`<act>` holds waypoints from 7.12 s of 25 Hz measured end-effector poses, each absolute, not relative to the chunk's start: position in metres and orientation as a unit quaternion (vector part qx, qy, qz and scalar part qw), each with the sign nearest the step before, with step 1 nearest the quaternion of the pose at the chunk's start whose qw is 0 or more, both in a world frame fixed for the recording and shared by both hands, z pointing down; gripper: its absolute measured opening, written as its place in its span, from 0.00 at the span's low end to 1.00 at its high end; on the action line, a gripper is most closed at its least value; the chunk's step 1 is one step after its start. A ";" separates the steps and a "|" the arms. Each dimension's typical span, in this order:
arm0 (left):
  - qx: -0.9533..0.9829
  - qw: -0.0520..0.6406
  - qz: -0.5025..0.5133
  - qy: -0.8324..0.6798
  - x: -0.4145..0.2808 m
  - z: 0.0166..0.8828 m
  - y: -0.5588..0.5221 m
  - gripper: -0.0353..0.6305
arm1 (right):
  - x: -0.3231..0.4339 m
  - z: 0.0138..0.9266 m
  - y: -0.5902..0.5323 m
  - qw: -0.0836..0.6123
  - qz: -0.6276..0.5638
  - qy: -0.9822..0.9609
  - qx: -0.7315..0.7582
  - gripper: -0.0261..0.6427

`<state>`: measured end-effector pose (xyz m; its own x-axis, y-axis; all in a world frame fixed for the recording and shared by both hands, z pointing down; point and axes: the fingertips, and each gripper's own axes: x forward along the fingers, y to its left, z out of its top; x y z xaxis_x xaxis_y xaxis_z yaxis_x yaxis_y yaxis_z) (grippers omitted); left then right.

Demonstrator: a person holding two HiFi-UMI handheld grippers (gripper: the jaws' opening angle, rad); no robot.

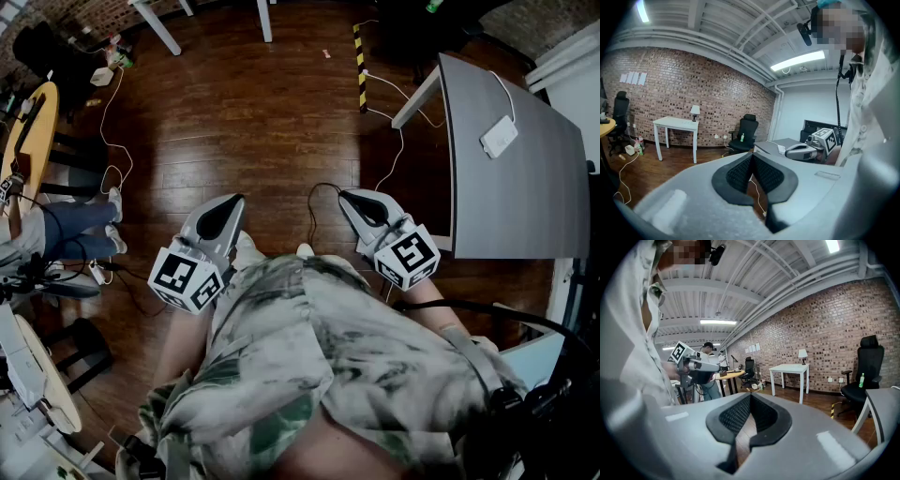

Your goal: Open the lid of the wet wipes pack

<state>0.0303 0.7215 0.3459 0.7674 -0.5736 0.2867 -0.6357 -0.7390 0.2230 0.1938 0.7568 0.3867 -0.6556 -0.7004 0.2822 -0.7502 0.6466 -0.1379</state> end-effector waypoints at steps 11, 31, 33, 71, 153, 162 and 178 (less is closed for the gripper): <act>0.921 0.157 0.076 -0.348 0.009 0.354 0.671 0.06 | 0.176 0.414 0.718 0.114 0.145 -0.900 0.395 0.04; 0.933 0.167 0.064 -0.311 -0.103 0.379 0.398 0.06 | 0.058 0.394 0.443 0.156 0.118 -0.893 0.406 0.04; 0.931 0.174 0.061 -0.316 -0.111 0.385 0.384 0.06 | 0.047 0.395 0.424 0.160 0.119 -0.895 0.399 0.04; 0.918 0.180 0.070 -0.347 -0.134 0.392 -0.103 0.06 | 0.027 0.420 -0.095 0.149 0.092 -0.922 0.346 0.04; 0.866 0.315 0.291 -0.258 0.011 0.653 -0.677 0.06 | 0.050 0.582 -0.737 0.288 0.065 -0.926 0.236 0.06; 0.862 0.334 0.279 -0.260 0.012 0.651 -0.676 0.06 | 0.075 0.617 -0.780 0.247 0.208 -0.914 0.247 0.07; 0.859 0.336 0.277 -0.270 0.009 0.648 -0.675 0.06 | 0.080 0.652 -0.789 0.238 0.277 -0.896 0.253 0.09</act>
<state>0.0088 -0.6750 0.6480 0.7008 -0.2772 0.6574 -0.6495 -0.6289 0.4272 0.0804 -0.7887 0.6516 -0.7581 -0.3219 0.5672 -0.5860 0.7178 -0.3760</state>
